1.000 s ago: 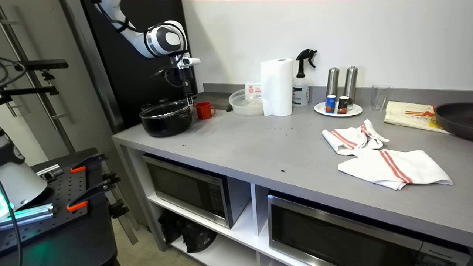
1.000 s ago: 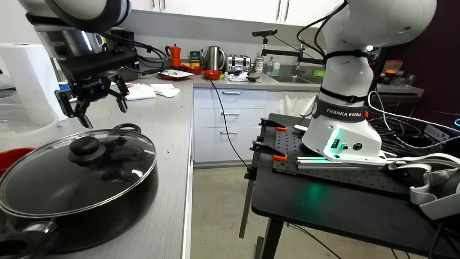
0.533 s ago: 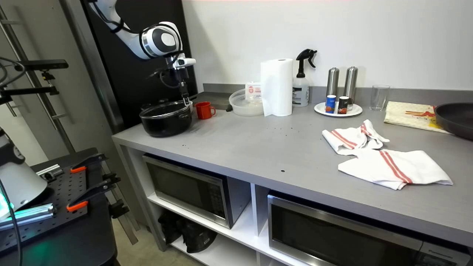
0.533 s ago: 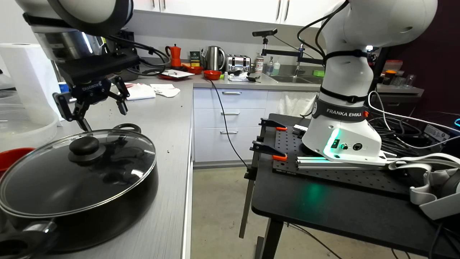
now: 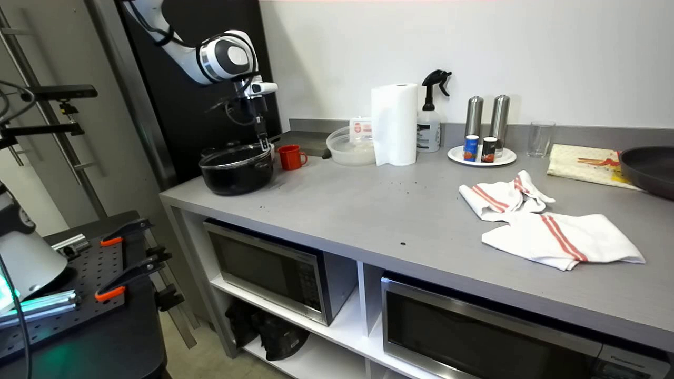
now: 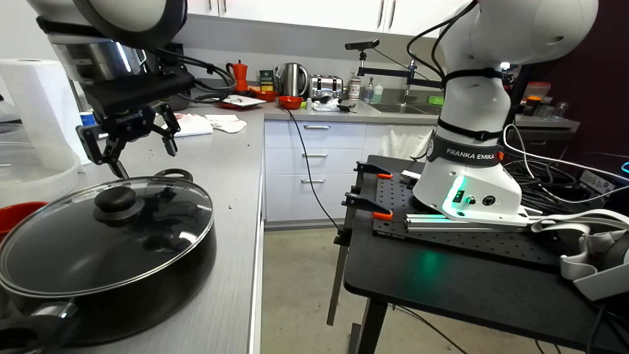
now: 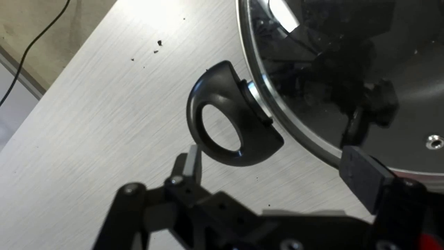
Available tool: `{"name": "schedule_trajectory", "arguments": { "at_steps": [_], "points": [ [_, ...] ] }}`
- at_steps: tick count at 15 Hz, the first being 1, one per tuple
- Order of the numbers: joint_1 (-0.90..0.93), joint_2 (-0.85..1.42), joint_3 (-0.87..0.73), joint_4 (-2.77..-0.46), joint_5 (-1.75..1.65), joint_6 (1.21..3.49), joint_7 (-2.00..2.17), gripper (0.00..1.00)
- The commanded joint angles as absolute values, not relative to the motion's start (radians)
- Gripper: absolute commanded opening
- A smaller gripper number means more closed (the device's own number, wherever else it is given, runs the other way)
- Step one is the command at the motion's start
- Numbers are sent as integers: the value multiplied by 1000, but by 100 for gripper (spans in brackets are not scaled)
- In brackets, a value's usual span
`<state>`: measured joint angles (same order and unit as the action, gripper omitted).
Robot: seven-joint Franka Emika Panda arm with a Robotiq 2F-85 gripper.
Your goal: Place the glass lid on the black pot.
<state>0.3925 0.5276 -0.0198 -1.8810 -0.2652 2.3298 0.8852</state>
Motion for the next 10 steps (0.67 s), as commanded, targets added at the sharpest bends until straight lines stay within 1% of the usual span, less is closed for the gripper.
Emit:
{"name": "schedule_trajectory", "arguments": {
  "at_steps": [1,10],
  "points": [
    [398,496,-29,-1918,-300,2358,922,100],
    [389,520,-48,-1905,-333,2348,942,100]
  ]
}}
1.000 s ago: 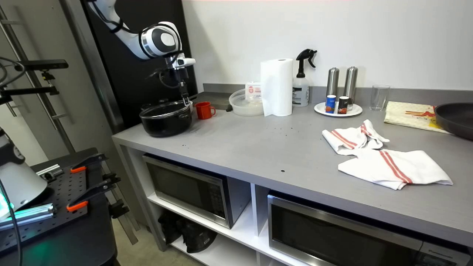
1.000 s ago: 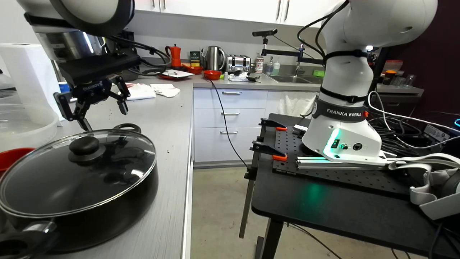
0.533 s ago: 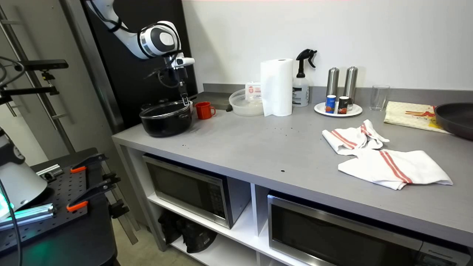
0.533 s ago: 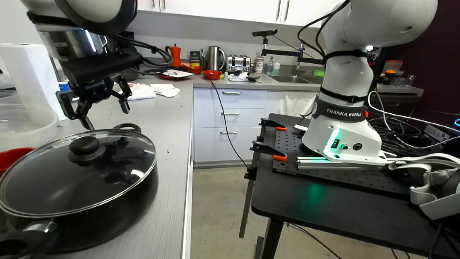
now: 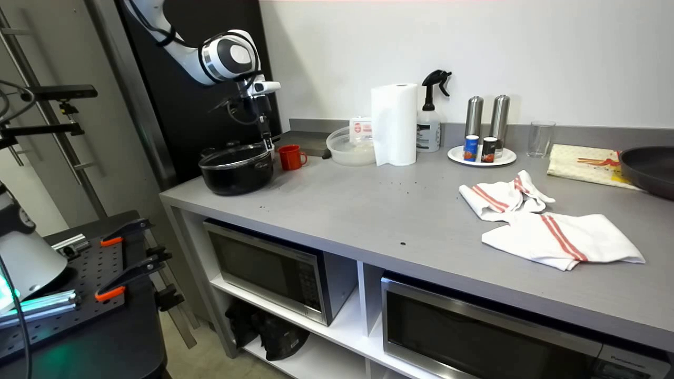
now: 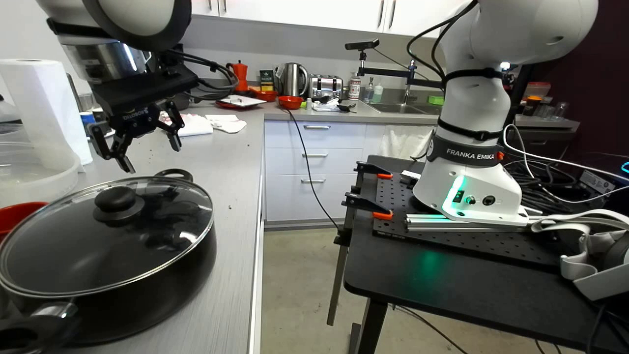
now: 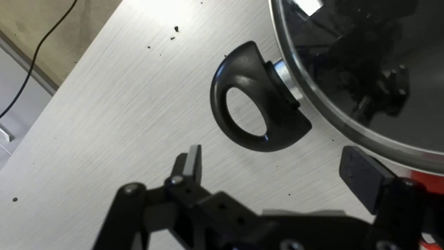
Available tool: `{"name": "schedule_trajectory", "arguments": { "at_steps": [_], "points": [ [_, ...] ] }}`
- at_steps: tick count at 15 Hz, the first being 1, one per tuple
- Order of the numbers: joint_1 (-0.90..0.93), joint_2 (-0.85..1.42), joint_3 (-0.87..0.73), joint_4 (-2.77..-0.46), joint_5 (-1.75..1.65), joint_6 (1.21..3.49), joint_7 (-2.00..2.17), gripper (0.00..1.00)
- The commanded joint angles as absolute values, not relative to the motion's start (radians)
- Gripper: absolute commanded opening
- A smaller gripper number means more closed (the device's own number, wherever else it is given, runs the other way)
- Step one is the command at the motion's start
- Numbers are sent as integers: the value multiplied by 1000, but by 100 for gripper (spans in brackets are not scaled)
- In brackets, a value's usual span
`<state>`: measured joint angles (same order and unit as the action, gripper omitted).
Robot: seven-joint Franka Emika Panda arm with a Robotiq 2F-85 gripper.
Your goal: Place the glass lid on the black pot.
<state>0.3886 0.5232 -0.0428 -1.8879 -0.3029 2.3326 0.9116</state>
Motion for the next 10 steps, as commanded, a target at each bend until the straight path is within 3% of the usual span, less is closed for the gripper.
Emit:
{"name": "schedule_trajectory", "arguments": {
  "at_steps": [1,10],
  "points": [
    [388,522,-47,-1908,-333,2349,942,100],
    [389,530,-41,-1925,-332,2349,934,100]
  ]
}}
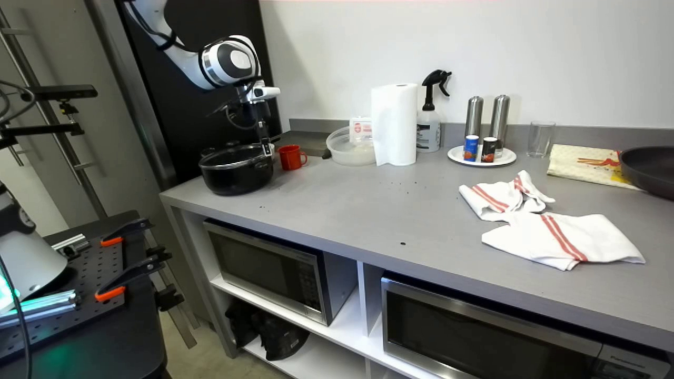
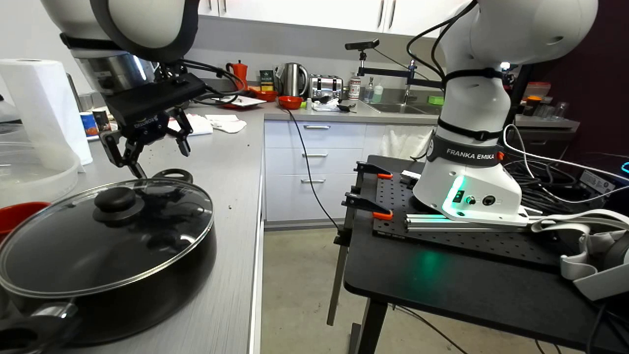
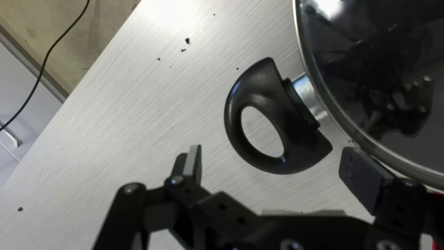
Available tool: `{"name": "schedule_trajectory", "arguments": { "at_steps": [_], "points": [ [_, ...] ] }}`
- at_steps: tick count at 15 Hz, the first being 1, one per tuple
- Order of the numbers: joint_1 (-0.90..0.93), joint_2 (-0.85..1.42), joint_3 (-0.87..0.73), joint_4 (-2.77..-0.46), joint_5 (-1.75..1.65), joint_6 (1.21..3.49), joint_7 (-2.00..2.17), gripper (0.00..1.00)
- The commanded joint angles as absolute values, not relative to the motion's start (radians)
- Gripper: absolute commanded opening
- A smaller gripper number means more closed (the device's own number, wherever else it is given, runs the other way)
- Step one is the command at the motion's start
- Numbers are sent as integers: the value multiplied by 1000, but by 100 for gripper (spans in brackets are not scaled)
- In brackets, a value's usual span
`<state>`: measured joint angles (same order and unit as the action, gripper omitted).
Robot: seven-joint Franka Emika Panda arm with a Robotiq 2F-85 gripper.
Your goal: Place the glass lid on the black pot.
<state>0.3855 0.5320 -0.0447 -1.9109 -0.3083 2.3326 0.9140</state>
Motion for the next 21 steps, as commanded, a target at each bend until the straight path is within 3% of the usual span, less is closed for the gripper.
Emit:
{"name": "schedule_trajectory", "arguments": {
  "at_steps": [1,21],
  "points": [
    [389,530,-40,-1926,-331,2350,934,100],
    [373,522,-53,-1931,-334,2357,935,100]
  ]
}}
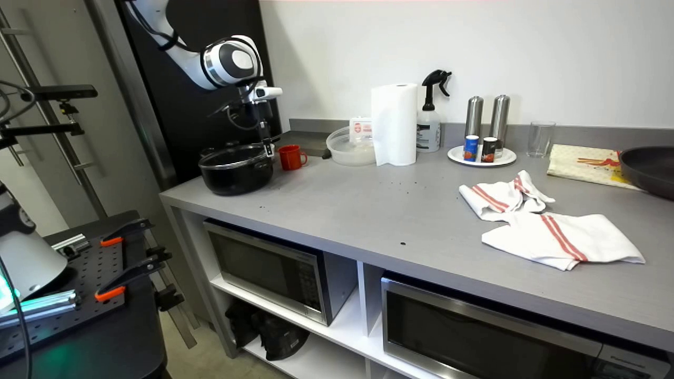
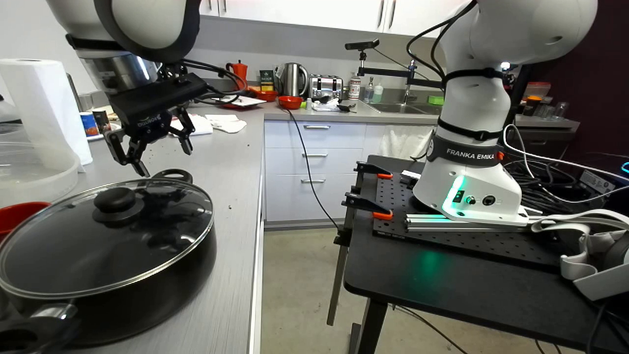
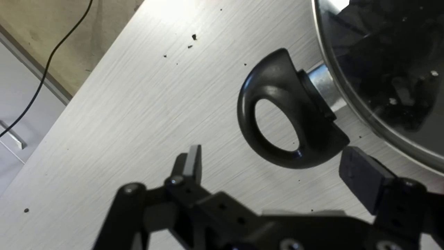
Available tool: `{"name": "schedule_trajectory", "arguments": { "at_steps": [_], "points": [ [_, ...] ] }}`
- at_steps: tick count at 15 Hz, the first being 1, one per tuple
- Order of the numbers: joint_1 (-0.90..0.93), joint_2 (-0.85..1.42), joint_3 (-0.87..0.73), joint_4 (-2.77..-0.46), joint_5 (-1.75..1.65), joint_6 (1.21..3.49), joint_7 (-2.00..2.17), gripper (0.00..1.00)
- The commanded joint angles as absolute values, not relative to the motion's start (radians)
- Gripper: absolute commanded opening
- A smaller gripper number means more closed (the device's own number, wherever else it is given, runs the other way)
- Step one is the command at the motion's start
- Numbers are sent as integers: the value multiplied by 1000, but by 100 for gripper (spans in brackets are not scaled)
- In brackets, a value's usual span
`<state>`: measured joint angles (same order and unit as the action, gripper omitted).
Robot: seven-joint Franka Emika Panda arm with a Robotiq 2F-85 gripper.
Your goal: Place the glass lid on the black pot.
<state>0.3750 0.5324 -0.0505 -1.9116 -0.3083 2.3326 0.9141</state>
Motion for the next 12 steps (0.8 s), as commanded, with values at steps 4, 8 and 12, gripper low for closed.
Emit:
{"name": "schedule_trajectory", "arguments": {
  "at_steps": [4,8,12],
  "points": [
    [371,529,-49,-1929,-329,2355,932,100],
    [370,537,-43,-1931,-323,2355,927,100],
    [375,542,-37,-1936,-322,2356,925,100]
  ]
}}
